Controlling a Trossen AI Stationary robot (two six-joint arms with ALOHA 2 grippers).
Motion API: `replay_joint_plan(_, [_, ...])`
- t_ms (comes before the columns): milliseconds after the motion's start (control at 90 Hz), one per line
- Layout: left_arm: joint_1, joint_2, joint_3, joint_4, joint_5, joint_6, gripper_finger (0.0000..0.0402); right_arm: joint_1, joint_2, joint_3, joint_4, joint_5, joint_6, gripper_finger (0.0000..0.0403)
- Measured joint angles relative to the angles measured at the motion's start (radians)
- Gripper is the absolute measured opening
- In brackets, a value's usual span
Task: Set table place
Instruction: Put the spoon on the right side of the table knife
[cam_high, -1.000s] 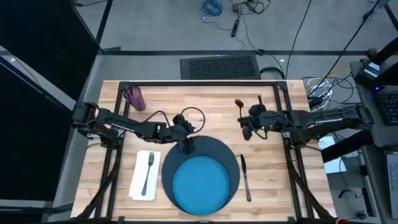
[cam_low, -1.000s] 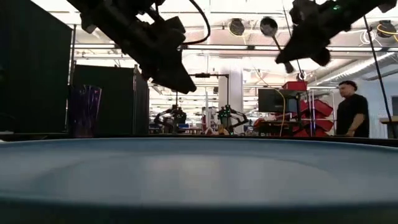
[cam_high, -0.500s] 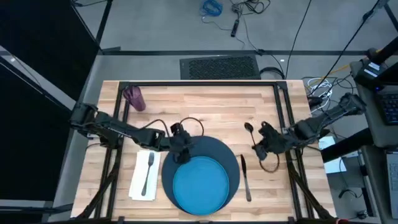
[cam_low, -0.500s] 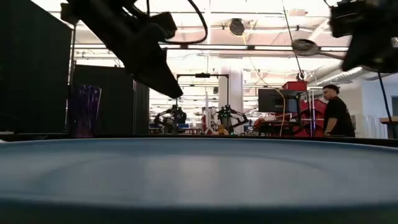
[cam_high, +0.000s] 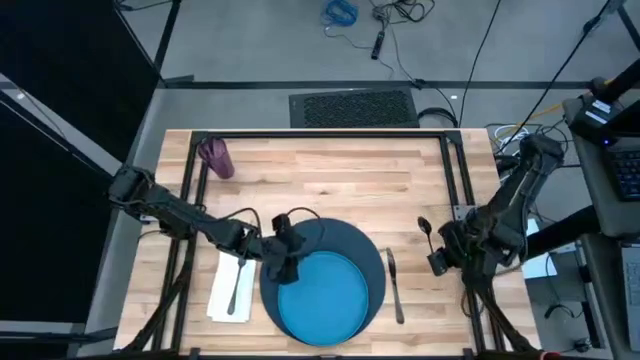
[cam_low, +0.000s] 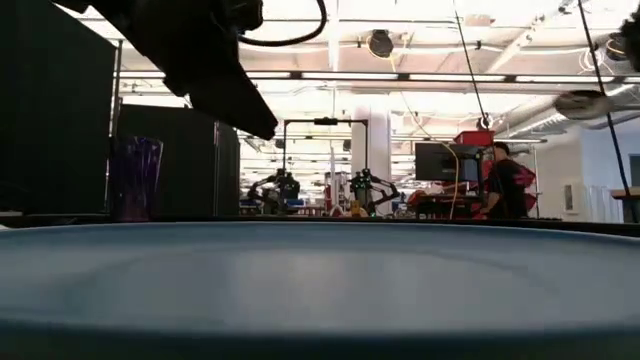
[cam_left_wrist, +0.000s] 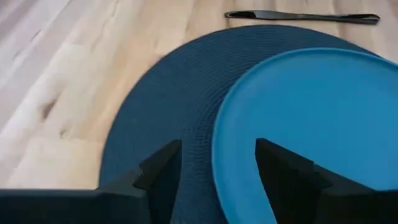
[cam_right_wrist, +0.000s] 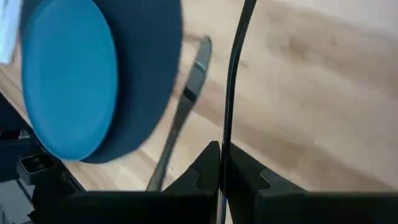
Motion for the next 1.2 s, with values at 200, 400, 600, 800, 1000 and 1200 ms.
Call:
replay_joint_plan(200, [-0.028, 0.000, 0.000, 0.006, -0.031, -0.008, 0.0190, 0.014, 0.124, -0.001, 0.221, -0.003, 0.009, 0.0000])
replay_joint_plan(400, [-0.048, 0.000, 0.000, 0.012, -0.040, -0.010, 0.0190, -0.013, 0.252, 0.000, 0.318, -0.063, 0.012, 0.0000])
replay_joint_plan(600, [-0.084, 0.000, 0.000, 0.018, -0.041, -0.010, 0.0190, -0.034, 0.383, 0.000, 0.422, -0.127, 0.018, 0.0000])
replay_joint_plan(800, [-0.107, 0.000, 0.000, 0.028, -0.043, -0.010, 0.0190, -0.064, 0.514, 0.000, 0.487, -0.132, 0.019, 0.0000])
replay_joint_plan(1000, [-0.106, 0.000, 0.000, 0.029, -0.044, -0.035, 0.0190, -0.051, 0.533, 0.000, 0.523, -0.137, 0.018, 0.0000])
replay_joint_plan(1200, [-0.121, 0.001, 0.000, 0.028, -0.044, -0.036, 0.0190, -0.023, 0.532, 0.000, 0.499, -0.230, 0.026, 0.0000])
